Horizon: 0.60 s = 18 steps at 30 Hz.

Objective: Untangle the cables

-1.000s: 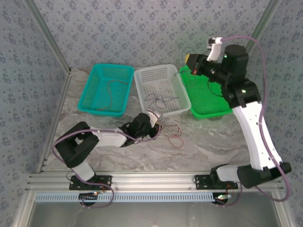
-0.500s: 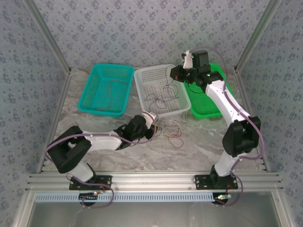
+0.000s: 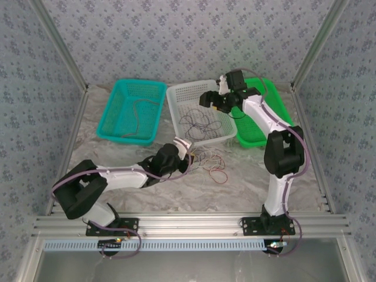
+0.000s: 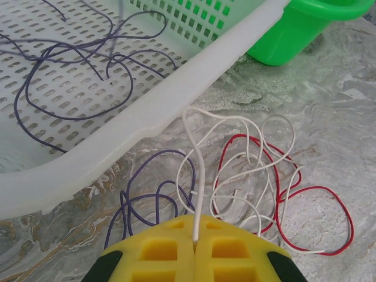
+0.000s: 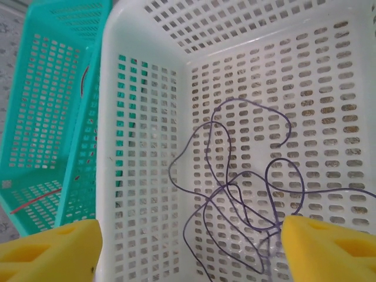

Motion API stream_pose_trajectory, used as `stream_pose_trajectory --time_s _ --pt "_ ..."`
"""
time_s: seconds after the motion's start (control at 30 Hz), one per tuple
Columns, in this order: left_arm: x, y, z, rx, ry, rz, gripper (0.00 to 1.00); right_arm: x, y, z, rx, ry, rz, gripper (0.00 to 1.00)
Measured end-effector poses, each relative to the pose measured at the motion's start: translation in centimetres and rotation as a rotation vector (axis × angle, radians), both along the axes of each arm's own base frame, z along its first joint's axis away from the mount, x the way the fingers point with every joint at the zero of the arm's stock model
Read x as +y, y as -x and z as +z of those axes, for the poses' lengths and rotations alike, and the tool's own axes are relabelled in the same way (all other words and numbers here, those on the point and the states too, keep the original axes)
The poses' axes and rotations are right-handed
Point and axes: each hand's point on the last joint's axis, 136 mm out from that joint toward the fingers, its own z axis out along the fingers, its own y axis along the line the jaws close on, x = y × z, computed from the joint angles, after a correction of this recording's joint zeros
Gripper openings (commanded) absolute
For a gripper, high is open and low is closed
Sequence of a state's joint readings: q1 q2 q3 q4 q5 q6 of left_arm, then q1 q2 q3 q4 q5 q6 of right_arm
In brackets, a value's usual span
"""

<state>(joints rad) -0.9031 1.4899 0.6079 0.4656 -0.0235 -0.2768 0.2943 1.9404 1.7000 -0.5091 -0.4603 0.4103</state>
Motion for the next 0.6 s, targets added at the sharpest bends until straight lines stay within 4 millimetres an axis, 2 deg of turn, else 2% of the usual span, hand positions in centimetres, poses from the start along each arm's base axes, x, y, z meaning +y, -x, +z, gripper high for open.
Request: stream_pose_trajectory --time_s 0.17,0.27,0.43,0.53,0.6 --pt "0.3 0.0 1.1 -0.016 0.023 0.010 0.00 -0.4 1.3 2.3 -0.058 0.003 0.013 0.82" --pt "0.3 0.0 1.6 -0.025 0.034 0.010 0.00 -1.0 3.4 3.7 -0.096 0.007 0.025 0.79" --pt "0.5 0.3 3.2 -0.043 0.057 0.010 0.00 -1.9 8.9 4.9 -0.171 0.029 0.085 0.78" --pt "0.8 0.5 4.1 -0.051 0.066 0.010 0.00 -1.8 12.3 4.5 -0.215 0.055 0.142 0.78" --pt "0.9 0.5 4.7 -0.056 0.069 0.008 0.00 -1.7 14.2 3.5 -0.225 0.074 0.179 0.79"
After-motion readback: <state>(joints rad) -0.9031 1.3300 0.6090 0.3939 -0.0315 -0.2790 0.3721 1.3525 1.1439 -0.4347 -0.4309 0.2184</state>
